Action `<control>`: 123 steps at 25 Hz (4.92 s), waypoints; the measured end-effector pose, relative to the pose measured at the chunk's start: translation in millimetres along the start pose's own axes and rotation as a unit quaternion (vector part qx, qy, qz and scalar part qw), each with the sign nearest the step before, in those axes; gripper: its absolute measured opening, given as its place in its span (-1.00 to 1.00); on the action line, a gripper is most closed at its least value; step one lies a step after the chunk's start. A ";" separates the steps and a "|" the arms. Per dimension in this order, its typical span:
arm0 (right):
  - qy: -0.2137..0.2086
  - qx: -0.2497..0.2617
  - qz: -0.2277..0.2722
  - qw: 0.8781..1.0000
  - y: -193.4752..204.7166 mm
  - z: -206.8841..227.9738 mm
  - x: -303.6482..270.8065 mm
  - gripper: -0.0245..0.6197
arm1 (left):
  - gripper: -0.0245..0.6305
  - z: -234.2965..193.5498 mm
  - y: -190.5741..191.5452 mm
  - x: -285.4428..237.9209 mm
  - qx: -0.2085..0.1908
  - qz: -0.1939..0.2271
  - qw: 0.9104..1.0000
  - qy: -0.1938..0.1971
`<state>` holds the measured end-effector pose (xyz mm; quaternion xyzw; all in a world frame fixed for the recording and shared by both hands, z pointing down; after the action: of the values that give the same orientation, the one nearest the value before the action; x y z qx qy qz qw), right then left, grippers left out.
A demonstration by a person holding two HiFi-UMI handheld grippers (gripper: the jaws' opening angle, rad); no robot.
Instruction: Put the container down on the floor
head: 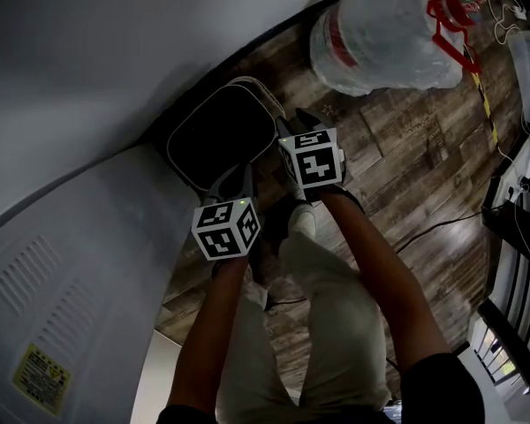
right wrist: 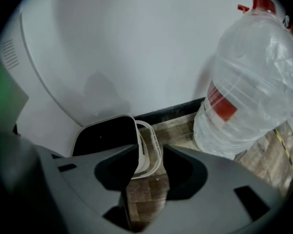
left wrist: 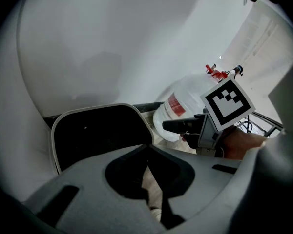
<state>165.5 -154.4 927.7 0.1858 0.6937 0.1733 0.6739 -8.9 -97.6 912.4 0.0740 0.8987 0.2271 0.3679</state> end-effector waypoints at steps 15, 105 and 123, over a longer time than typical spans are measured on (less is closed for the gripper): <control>0.002 -0.041 -0.008 0.999 -6.9 12.5 59.0 -0.49 | -0.87 38.2 -25.5 38.6 -0.019 0.001 1.000 0.003; -0.078 -0.154 0.245 0.954 -188.7 -39.9 693.4 -0.81 | -0.87 449.3 -235.6 489.2 -0.255 0.147 0.943 0.153; -0.051 -0.127 0.312 0.940 -189.5 -89.4 760.3 -0.81 | -0.87 447.2 -238.7 585.3 -0.286 0.234 0.914 0.166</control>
<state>54.4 55.0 175.6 0.3143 0.5382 0.4516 0.6385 -110.6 24.8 154.6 0.1347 0.8003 0.5632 0.1556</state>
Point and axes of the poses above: the fingertips, and each gripper's own axes: x backward along the fingers, z to its right, y out of its underside, the point moved 8 cm from there along x, backward along the fingers, and after that the axes turned 13 degrees about y, right-handed, at the moved point
